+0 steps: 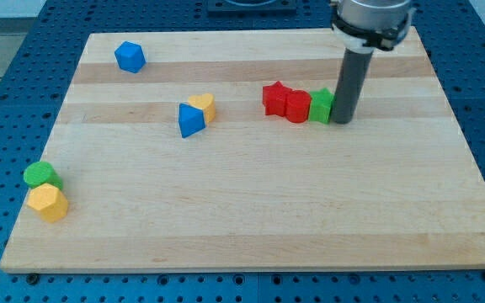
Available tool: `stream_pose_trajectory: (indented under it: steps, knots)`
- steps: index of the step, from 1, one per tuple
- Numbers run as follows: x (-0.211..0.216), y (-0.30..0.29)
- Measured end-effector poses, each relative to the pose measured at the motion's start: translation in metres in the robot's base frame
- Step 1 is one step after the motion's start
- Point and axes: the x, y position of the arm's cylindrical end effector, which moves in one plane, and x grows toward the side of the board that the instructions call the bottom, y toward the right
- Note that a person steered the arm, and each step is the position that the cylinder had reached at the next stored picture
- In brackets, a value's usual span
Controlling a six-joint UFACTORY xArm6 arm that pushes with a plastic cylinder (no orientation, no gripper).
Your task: Move the green star to the top left of the red star
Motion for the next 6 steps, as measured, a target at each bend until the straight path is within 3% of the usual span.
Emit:
stream_pose_trajectory:
  steps: [2, 3, 4, 6]
  knots:
    - [-0.065, -0.017]
    - [-0.024, 0.024]
    - [0.023, -0.014]
    - [-0.026, -0.015]
